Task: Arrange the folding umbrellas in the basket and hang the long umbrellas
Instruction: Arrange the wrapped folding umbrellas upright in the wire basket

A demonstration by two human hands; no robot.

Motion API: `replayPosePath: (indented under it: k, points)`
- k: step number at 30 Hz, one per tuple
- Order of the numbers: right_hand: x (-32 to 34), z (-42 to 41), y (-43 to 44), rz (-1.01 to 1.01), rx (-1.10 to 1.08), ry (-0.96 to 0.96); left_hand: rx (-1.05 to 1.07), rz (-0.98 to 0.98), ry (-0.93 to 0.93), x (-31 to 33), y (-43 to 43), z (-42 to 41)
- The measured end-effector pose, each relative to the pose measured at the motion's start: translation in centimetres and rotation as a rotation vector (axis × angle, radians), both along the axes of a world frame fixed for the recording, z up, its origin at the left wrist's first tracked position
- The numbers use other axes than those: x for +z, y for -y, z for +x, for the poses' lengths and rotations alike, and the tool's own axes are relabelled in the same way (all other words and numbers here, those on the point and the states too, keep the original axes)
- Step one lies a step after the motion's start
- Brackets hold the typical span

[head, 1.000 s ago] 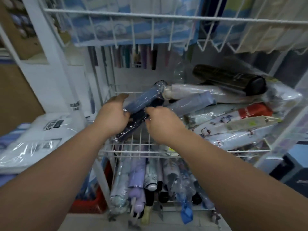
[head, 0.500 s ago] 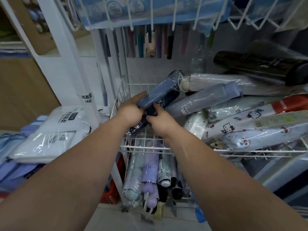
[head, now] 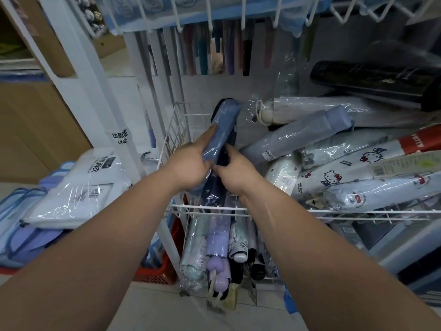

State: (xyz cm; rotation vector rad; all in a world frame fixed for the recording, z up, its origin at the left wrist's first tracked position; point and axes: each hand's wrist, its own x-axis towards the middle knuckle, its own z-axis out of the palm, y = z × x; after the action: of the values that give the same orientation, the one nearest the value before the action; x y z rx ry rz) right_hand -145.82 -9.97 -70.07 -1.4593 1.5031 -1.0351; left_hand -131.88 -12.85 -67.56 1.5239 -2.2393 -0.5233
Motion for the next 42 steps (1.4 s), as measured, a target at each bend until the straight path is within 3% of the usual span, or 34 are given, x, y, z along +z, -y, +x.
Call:
replayPosePath:
  k: [5,7,15,19,22,24,27,33,37,42]
  points:
    - [0.1,0.2,-0.3,0.041,0.027,-0.003,0.109,-0.002,-0.066,-1.0,-1.4,1.3]
    - [0.2,0.2,-0.4,0.045,0.016,-0.025,0.141,0.019,-0.006,-1.1,-1.7,1.3]
    - [0.3,0.1,-0.2,0.044,0.010,-0.161,0.038,0.071,0.368,0.9,-2.9,0.8]
    - [0.3,0.2,-0.1,0.027,-0.007,-0.185,0.011,-0.047,0.551,1.5,-3.5,0.6]
    - [0.4,0.8,0.0,-0.011,0.019,-0.205,0.102,-0.188,0.925,2.0,-4.0,0.3]
    - [0.8,1.2,0.2,-0.020,0.075,-0.241,0.147,-0.235,1.062,2.1,-4.0,0.5]
    - [1.3,1.3,0.0,0.001,0.166,-0.318,0.187,-0.165,1.037,2.4,-3.7,1.2]
    - [1.5,1.0,-1.0,0.084,0.254,-0.296,0.181,-0.120,0.964,2.4,-3.9,1.4]
    - [2.3,0.8,-1.6,0.027,0.178,-0.250,0.121,-0.183,0.936,2.1,-4.6,1.8]
    - [4.9,-2.2,-3.3,-0.183,-0.034,-0.401,0.105,-0.306,0.658,1.9,-5.3,0.5]
